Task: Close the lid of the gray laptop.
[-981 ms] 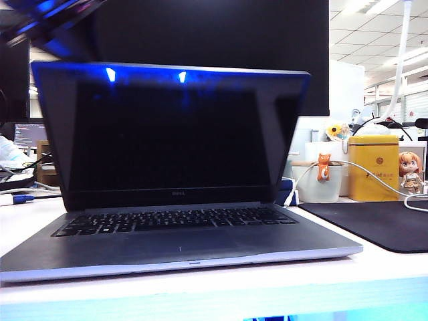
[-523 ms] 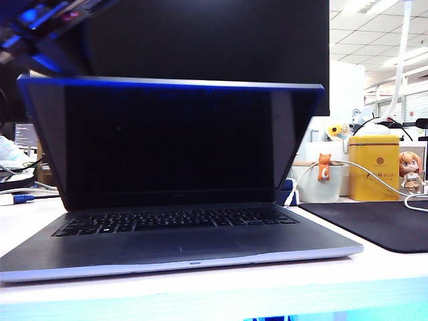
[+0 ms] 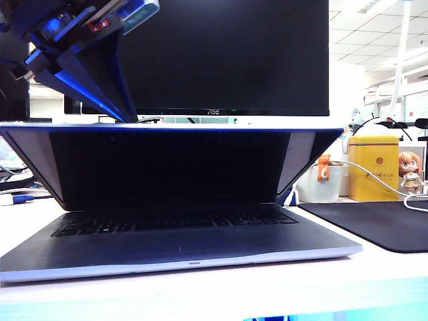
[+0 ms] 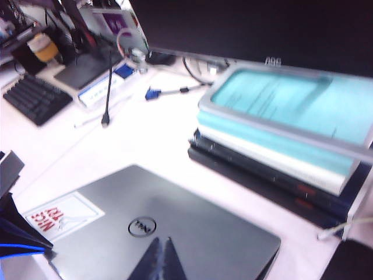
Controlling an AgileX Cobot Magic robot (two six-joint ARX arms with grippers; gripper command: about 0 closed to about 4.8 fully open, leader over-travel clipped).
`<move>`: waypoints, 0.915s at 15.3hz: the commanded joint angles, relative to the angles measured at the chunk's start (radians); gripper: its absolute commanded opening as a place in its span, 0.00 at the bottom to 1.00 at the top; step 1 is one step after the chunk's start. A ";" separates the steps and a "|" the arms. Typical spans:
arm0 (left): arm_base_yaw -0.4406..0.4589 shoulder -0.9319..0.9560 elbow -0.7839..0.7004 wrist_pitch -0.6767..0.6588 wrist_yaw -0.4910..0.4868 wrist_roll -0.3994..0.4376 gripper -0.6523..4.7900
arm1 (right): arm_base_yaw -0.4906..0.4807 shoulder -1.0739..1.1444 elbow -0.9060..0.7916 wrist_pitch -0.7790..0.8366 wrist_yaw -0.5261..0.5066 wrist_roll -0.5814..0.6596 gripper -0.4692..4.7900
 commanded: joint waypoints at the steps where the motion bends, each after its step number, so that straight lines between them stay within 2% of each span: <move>1: -0.014 0.000 -0.026 0.020 0.003 -0.031 0.11 | 0.002 -0.004 0.004 -0.008 -0.004 -0.015 0.08; 5: -0.027 -0.021 -0.139 0.085 0.027 -0.087 0.11 | 0.002 -0.004 0.004 -0.016 -0.003 -0.017 0.08; 8: -0.071 -0.109 -0.145 0.130 -0.058 -0.092 0.11 | 0.002 -0.004 0.004 -0.023 -0.003 -0.017 0.08; 9: -0.069 -0.127 -0.145 0.101 -0.061 -0.119 0.11 | 0.002 -0.004 0.004 -0.024 -0.003 -0.017 0.08; 11: -0.053 -0.129 -0.154 0.001 -0.115 -0.098 0.11 | 0.002 -0.004 0.004 -0.038 -0.004 -0.017 0.08; 14: -0.053 -0.130 -0.161 0.066 -0.140 -0.102 0.11 | 0.002 -0.005 0.004 -0.173 -0.008 -0.049 0.08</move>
